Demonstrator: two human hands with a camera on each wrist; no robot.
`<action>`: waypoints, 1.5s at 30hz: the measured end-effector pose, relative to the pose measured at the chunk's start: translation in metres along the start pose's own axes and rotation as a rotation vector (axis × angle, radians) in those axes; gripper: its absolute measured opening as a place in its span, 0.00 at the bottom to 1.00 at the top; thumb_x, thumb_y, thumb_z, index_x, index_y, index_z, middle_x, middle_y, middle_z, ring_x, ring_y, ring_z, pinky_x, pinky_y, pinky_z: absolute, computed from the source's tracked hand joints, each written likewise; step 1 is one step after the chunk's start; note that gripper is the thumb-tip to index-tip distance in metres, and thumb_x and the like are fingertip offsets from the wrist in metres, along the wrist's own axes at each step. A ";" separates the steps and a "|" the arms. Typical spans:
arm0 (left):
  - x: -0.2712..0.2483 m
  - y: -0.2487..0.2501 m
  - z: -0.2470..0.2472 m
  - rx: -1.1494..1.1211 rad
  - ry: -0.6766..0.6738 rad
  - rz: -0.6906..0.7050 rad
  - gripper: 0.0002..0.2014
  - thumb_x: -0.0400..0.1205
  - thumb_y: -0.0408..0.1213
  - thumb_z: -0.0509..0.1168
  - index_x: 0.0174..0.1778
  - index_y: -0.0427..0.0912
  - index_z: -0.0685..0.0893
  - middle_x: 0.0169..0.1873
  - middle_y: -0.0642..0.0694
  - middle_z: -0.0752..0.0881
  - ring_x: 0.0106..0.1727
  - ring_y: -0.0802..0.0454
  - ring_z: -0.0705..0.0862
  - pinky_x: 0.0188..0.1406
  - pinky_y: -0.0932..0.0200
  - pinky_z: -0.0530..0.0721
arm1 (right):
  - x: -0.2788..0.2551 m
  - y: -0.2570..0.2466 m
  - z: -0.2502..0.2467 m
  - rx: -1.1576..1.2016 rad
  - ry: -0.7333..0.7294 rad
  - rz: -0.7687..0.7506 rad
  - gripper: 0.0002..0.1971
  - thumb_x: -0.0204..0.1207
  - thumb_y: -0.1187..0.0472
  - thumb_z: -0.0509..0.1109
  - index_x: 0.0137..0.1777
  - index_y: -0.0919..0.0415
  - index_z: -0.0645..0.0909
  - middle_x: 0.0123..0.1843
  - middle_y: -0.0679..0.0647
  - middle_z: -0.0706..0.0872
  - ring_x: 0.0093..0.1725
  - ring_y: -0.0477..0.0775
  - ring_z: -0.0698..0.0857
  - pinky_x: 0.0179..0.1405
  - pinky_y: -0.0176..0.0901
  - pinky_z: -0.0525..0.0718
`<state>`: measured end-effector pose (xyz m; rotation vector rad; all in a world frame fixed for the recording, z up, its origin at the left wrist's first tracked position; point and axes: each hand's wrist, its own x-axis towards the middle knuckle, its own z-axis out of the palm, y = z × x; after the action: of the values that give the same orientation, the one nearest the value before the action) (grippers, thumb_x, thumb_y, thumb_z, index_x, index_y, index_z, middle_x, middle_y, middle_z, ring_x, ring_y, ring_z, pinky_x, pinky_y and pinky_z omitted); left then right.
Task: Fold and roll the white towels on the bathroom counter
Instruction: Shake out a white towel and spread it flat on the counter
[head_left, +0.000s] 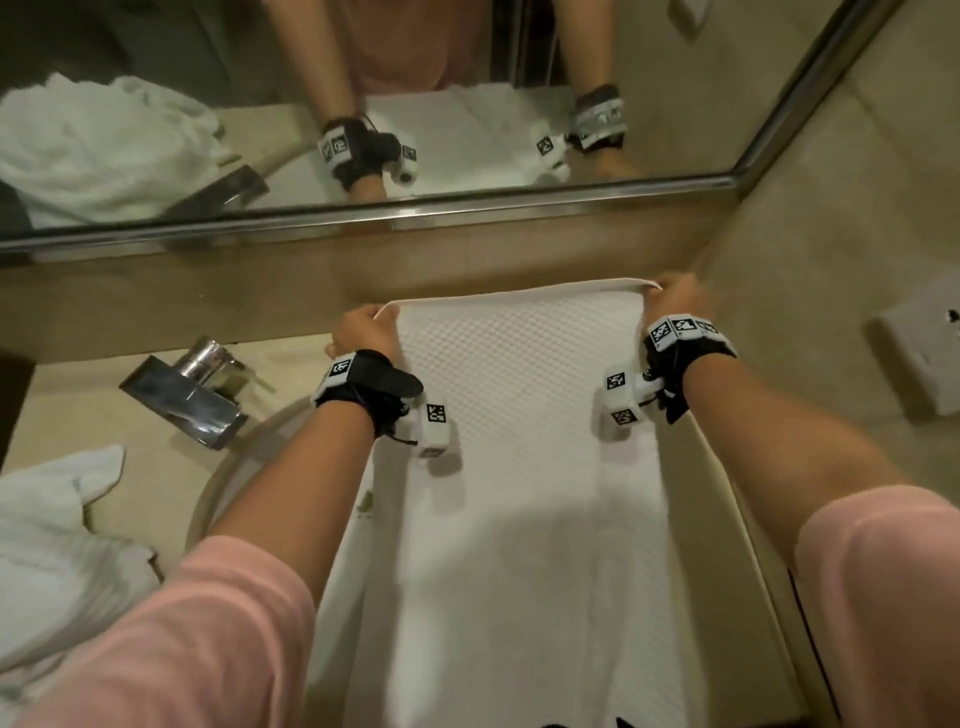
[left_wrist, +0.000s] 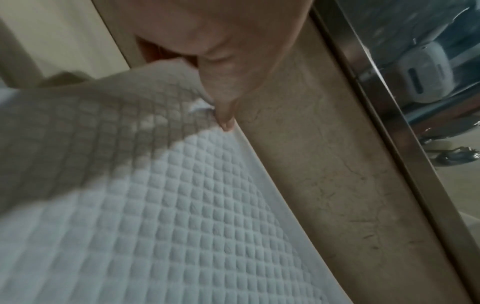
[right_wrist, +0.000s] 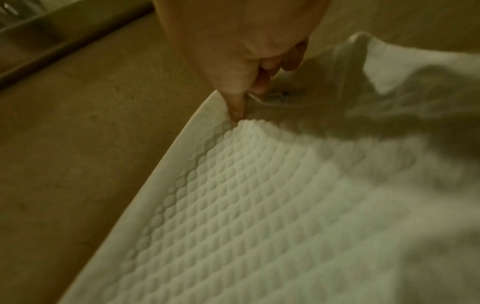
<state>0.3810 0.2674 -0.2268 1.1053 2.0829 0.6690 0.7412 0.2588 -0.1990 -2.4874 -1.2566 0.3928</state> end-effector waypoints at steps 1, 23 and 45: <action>-0.001 0.001 0.003 0.009 0.041 0.003 0.16 0.78 0.56 0.65 0.50 0.49 0.89 0.47 0.42 0.90 0.55 0.40 0.84 0.66 0.44 0.75 | 0.003 -0.002 -0.001 0.019 0.020 0.003 0.12 0.77 0.62 0.62 0.53 0.57 0.87 0.46 0.62 0.90 0.47 0.67 0.87 0.45 0.48 0.82; -0.023 -0.035 0.012 -0.023 0.185 0.186 0.12 0.78 0.21 0.61 0.55 0.32 0.82 0.63 0.36 0.74 0.54 0.45 0.83 0.53 0.72 0.72 | -0.024 0.036 0.040 0.240 0.087 0.042 0.22 0.71 0.78 0.56 0.64 0.66 0.77 0.64 0.63 0.80 0.63 0.64 0.79 0.64 0.51 0.77; -0.181 -0.172 -0.101 -0.120 -0.696 -0.278 0.08 0.84 0.31 0.60 0.39 0.35 0.78 0.39 0.42 0.79 0.39 0.48 0.79 0.45 0.55 0.76 | -0.377 0.164 0.028 0.240 0.036 0.591 0.08 0.70 0.70 0.62 0.41 0.62 0.83 0.49 0.65 0.83 0.47 0.67 0.81 0.51 0.54 0.82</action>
<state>0.2917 0.0127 -0.2235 0.8033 1.5256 0.2162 0.6329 -0.1346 -0.2543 -2.5897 -0.4019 0.5924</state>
